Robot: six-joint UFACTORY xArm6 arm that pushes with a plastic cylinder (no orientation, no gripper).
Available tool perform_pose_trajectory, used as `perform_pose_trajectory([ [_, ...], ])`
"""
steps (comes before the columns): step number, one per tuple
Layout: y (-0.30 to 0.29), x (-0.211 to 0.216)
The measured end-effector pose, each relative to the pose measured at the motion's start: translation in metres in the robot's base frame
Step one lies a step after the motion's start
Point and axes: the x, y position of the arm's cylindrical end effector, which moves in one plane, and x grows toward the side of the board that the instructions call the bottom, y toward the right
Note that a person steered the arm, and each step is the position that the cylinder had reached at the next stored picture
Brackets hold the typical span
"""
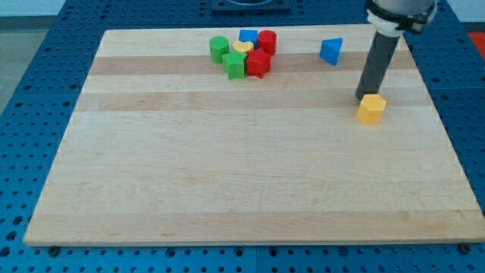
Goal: Move the yellow hexagon towards the bottom left side of the board
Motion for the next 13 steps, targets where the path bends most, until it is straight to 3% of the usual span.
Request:
perform_pose_trajectory([
  [1, 0.019, -0.034],
  [4, 0.052, -0.01],
  [6, 0.021, 0.032],
  [9, -0.065, 0.034],
  [12, -0.177, 0.104],
  [13, -0.143, 0.103],
])
